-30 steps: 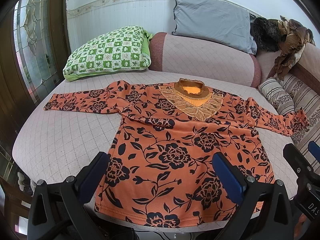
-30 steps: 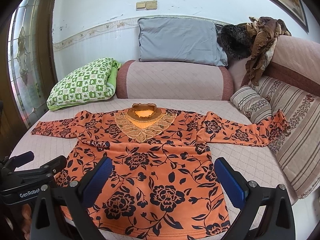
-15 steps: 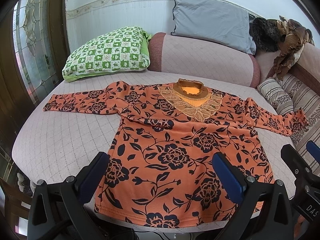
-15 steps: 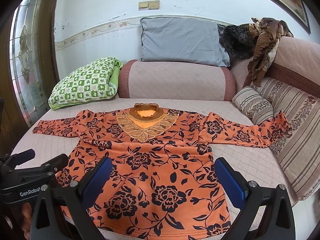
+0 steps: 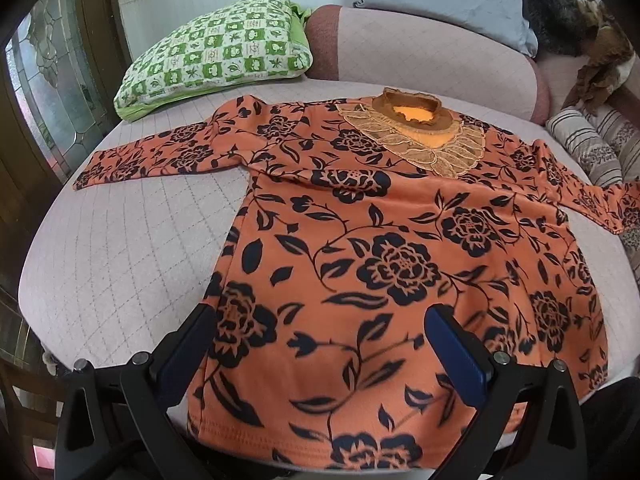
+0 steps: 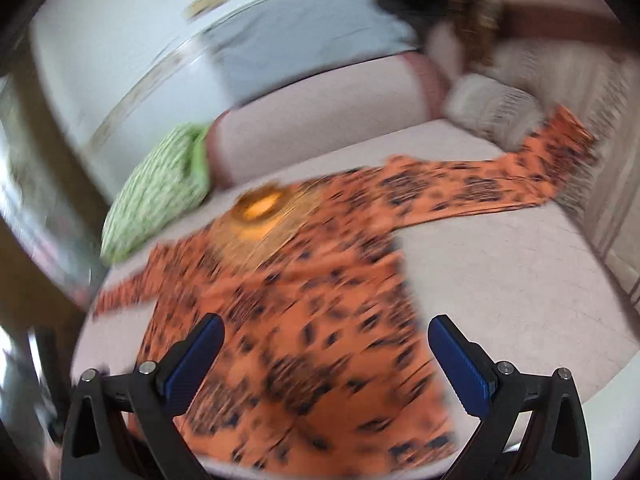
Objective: Fold small clothes
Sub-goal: 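Grasp the cuff of the sleeve nearest the right tool with the right tool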
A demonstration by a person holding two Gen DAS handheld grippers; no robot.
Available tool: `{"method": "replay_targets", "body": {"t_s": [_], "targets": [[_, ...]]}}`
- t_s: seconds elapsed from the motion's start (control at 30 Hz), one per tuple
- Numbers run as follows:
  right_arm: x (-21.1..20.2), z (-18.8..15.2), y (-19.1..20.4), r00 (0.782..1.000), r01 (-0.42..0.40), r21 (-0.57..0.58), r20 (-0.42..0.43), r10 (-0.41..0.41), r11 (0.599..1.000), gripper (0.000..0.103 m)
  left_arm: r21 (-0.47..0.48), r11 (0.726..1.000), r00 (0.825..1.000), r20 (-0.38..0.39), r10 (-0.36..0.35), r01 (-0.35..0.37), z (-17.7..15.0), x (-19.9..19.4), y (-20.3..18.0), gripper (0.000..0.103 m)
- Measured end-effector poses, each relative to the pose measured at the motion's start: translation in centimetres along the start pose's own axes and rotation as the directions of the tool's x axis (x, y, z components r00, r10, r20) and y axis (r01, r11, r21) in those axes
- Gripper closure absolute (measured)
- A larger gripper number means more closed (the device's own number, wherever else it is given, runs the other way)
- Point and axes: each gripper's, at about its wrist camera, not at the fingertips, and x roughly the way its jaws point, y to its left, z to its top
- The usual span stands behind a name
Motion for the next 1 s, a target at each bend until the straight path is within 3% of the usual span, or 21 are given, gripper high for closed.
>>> {"method": "replay_targets", "body": {"t_s": [0.1, 0.17, 0.23, 0.33, 0.4, 0.47, 0.57, 0.6, 0.7, 0.73, 0.77, 0.87, 1.0], "targets": [[0.2, 4.8, -6.8, 0.989, 0.114, 0.103, 0.085, -0.123, 0.988, 0.003, 0.024, 1.000, 1.000, 0.016, -0.002, 0.001, 1.0, 0.7, -0.5, 0.000], [0.4, 7.5, -10.6, 0.971, 0.183, 0.157, 0.123, -0.203, 0.970, 0.013, 0.033, 0.999, 0.999, 0.044, -0.005, 0.004, 1.9, 1.2, -0.8, 0.000], [0.8, 10.7, -15.0, 0.942, 0.268, 0.211, 0.149, -0.302, 0.940, 0.025, 0.033, 0.999, 0.998, 0.064, -0.019, 0.017, 2.9, 1.7, -0.9, 0.000], [2.4, 14.7, -20.1, 0.883, 0.411, 0.242, 0.133, -0.450, 0.879, 0.028, 0.023, 0.999, 0.994, 0.108, -0.027, 0.024, 4.6, 2.7, -1.1, 0.000], [3.6, 16.2, -21.4, 0.848, 0.484, 0.216, 0.125, -0.515, 0.848, 0.028, 0.015, 1.000, 0.990, 0.138, -0.028, 0.026, 5.6, 3.2, -1.1, 0.000], [5.1, 17.6, -22.3, 0.831, 0.522, 0.180, 0.116, -0.545, 0.834, 0.028, 0.004, 0.999, 0.986, 0.164, -0.035, 0.035, 6.4, 4.1, -1.0, 0.000], [8.1, 19.0, -22.8, 0.792, 0.593, 0.104, 0.101, -0.602, 0.798, 0.028, -0.001, 1.000, 0.992, 0.126, -0.030, 0.031, 6.6, 6.8, -1.0, 0.000], [8.9, 19.1, -23.0, 0.779, 0.615, 0.085, 0.092, -0.621, 0.784, 0.032, 0.005, 1.000, 0.995, 0.097, -0.022, 0.022, 6.4, 8.1, -1.0, 0.000], [11.8, 19.6, -24.2, 0.729, 0.683, 0.050, 0.009, -0.684, 0.729, 0.080, 0.028, 1.000, 1.000, -0.029, 0.006, -0.005, 5.3, 11.9, -0.8, 0.000], [12.5, 20.0, -24.8, 0.721, 0.693, 0.053, -0.017, -0.693, 0.719, 0.086, 0.021, 1.000, 0.999, -0.037, -0.006, 0.007, 5.1, 12.3, -0.5, 0.000], [12.5, 20.0, -24.6, 0.721, 0.692, 0.051, -0.024, -0.692, 0.720, 0.092, 0.005, 1.000, 1.000, -0.019, -0.021, 0.021, 5.1, 12.2, -0.2, 0.000], [12.4, 20.7, -22.4, 0.745, 0.667, 0.014, 0.014, -0.667, 0.745, 0.094, -0.022, 0.999, 0.998, -0.041, -0.047, 0.046, 5.4, 12.4, 0.3, 0.000], [10.9, 22.7, -13.9, 0.840, 0.538, -0.061, 0.124, -0.528, 0.841, 0.094, -0.006, 0.998, 0.997, -0.046, -0.068, 0.068, 5.1, 12.4, 0.5, 0.000]]}}
